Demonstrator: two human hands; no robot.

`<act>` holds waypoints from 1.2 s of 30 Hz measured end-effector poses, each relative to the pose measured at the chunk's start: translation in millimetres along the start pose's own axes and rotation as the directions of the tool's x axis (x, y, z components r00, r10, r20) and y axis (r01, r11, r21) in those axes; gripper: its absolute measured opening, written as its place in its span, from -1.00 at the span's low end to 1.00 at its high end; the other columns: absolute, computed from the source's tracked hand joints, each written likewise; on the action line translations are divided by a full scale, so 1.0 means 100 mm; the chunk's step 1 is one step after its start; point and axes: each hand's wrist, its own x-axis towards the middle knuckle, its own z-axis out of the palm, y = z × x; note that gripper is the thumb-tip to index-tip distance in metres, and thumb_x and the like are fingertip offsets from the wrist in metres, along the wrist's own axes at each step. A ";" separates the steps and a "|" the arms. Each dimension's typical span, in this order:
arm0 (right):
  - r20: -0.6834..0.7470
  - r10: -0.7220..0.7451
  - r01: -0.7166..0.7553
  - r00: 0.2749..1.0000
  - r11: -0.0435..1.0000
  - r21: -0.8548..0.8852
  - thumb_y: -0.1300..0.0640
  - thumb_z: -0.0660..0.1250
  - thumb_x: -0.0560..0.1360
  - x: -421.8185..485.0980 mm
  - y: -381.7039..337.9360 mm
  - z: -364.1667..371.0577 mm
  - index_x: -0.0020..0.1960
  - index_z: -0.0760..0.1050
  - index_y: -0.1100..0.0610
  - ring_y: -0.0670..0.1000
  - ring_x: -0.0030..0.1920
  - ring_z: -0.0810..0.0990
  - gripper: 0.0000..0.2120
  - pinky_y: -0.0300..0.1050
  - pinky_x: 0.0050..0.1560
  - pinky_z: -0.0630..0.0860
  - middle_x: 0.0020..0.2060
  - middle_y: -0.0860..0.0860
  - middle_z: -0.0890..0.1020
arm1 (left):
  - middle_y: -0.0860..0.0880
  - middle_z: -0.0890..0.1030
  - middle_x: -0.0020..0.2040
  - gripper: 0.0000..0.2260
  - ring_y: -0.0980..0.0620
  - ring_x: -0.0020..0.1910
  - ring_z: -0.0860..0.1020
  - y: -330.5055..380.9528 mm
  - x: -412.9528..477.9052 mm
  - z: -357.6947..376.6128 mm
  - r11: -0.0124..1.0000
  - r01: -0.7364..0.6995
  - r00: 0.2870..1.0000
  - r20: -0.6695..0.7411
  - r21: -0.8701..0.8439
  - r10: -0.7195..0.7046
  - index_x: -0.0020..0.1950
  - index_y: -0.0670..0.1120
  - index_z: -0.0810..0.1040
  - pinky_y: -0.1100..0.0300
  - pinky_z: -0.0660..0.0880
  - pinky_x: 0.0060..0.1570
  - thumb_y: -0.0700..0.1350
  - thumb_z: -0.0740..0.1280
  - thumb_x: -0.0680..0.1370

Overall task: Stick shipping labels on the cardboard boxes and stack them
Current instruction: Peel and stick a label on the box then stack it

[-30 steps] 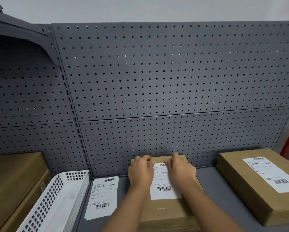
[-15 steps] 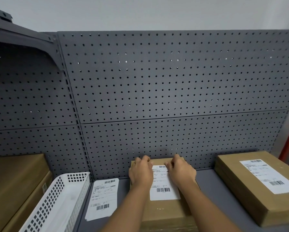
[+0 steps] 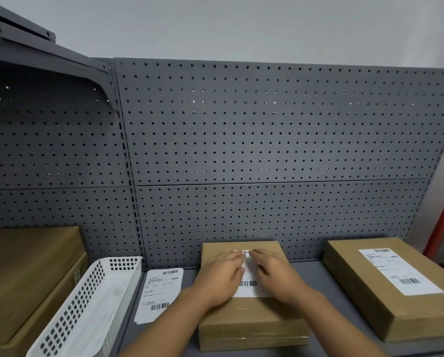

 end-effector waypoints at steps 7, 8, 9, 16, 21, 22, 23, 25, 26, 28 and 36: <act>0.057 0.004 0.003 0.998 0.992 -0.128 0.05 0.05 0.63 -0.03 0.03 0.14 0.40 0.47 0.06 0.02 0.34 0.40 -0.59 -0.12 0.35 0.35 0.38 -0.08 0.47 | 0.06 0.39 0.51 -0.61 -0.03 0.48 0.34 -0.08 0.07 0.14 0.994 0.038 0.994 0.093 0.103 -0.048 0.50 0.00 0.40 0.02 0.26 0.49 0.07 0.08 0.71; 0.069 -0.004 0.014 0.998 0.988 -0.151 0.03 0.02 0.61 -0.03 0.03 0.14 0.39 0.47 0.06 0.02 0.34 0.40 -0.57 -0.12 0.35 0.34 0.37 -0.08 0.47 | 0.04 0.42 0.47 -0.63 -0.06 0.44 0.37 -0.06 0.08 0.14 0.991 0.033 0.995 0.092 0.127 -0.045 0.46 -0.02 0.43 0.01 0.30 0.46 0.06 0.08 0.71; 0.088 -0.005 0.020 0.996 0.986 -0.167 0.02 0.02 0.61 -0.02 0.03 0.13 0.37 0.47 0.06 0.03 0.33 0.40 -0.57 -0.11 0.35 0.34 0.36 -0.08 0.47 | 0.02 0.45 0.43 -0.65 -0.08 0.40 0.40 -0.04 0.10 0.14 0.989 0.029 0.995 0.095 0.147 -0.043 0.42 -0.03 0.46 0.00 0.33 0.42 0.05 0.08 0.71; 0.107 -0.011 0.010 0.994 1.000 0.008 0.16 0.15 0.65 -0.10 0.02 -0.01 0.48 0.43 0.11 0.03 0.52 0.34 -0.59 -0.12 0.56 0.21 0.51 -0.02 0.42 | -0.04 0.52 0.31 -0.67 -0.14 0.27 0.52 0.09 0.13 -0.07 0.989 0.073 0.978 0.186 0.131 -0.097 0.29 -0.05 0.52 -0.08 0.52 0.24 0.06 0.10 0.69; 0.081 -0.053 0.052 0.995 0.999 0.008 0.19 0.17 0.63 -0.28 -0.05 -0.10 0.52 0.39 0.13 -0.01 0.54 0.32 -0.55 -0.25 0.50 0.16 0.53 0.02 0.40 | 0.02 0.52 0.25 -0.70 -0.07 0.24 0.51 0.13 -0.13 0.04 0.998 0.018 0.994 0.103 0.057 -0.024 0.26 -0.03 0.54 -0.06 0.53 0.20 0.04 0.11 0.67; 0.097 -0.058 0.058 0.994 0.998 0.001 0.18 0.16 0.64 -0.29 -0.05 -0.08 0.52 0.40 0.11 -0.01 0.54 0.32 -0.56 -0.24 0.51 0.17 0.53 0.02 0.40 | 0.03 0.53 0.26 -0.67 -0.06 0.25 0.51 0.14 -0.18 0.07 0.998 0.005 0.996 0.092 0.064 -0.011 0.28 -0.02 0.55 -0.05 0.53 0.21 0.05 0.10 0.68; 0.120 -0.063 0.064 0.991 0.998 -0.003 0.17 0.15 0.65 -0.30 -0.05 -0.06 0.52 0.39 0.09 -0.02 0.55 0.29 -0.56 -0.23 0.52 0.16 0.55 0.01 0.38 | 0.04 0.54 0.29 -0.65 -0.06 0.27 0.51 0.14 -0.22 0.09 0.997 -0.011 0.997 0.080 0.081 0.005 0.31 -0.02 0.56 -0.04 0.51 0.24 0.05 0.09 0.68; 0.145 -0.068 0.070 0.987 0.997 -0.010 0.14 0.13 0.67 -0.33 -0.03 -0.01 0.55 0.36 0.04 -0.04 0.59 0.22 -0.55 -0.25 0.53 0.10 0.59 -0.01 0.30 | 0.06 0.55 0.36 -0.63 -0.04 0.31 0.51 0.12 -0.27 0.13 0.994 -0.039 0.998 0.050 0.098 0.034 0.35 0.01 0.56 0.02 0.46 0.32 0.06 0.09 0.69; 0.149 -0.070 0.073 0.986 0.997 -0.019 0.13 0.12 0.68 -0.34 -0.01 0.00 0.56 0.34 0.02 -0.05 0.60 0.19 -0.55 -0.27 0.52 0.08 0.60 -0.03 0.28 | 0.08 0.54 0.39 -0.63 -0.03 0.32 0.51 0.11 -0.29 0.14 0.995 -0.041 0.999 0.036 0.086 0.038 0.38 0.03 0.56 0.05 0.43 0.36 0.07 0.09 0.70; 0.158 -0.073 0.080 0.985 0.996 -0.042 0.11 0.11 0.69 -0.35 -0.02 -0.01 0.57 0.32 0.00 -0.04 0.60 0.18 -0.55 -0.25 0.53 0.09 0.61 -0.04 0.26 | 0.10 0.53 0.42 -0.63 -0.02 0.34 0.50 0.10 -0.31 0.13 0.997 -0.034 0.999 0.039 0.073 0.031 0.42 0.06 0.54 0.07 0.39 0.39 0.08 0.10 0.70; 0.130 -0.099 0.102 0.987 0.995 -0.016 0.18 0.16 0.66 -0.40 -0.02 -0.11 0.52 0.40 0.06 -0.02 0.57 0.26 -0.57 -0.29 0.51 0.12 0.57 -0.03 0.34 | -0.03 0.45 0.52 -0.61 -0.13 0.49 0.39 0.24 -0.34 -0.15 0.988 -0.046 0.982 0.188 0.146 0.018 0.48 -0.04 0.44 0.02 0.30 0.47 0.07 0.11 0.71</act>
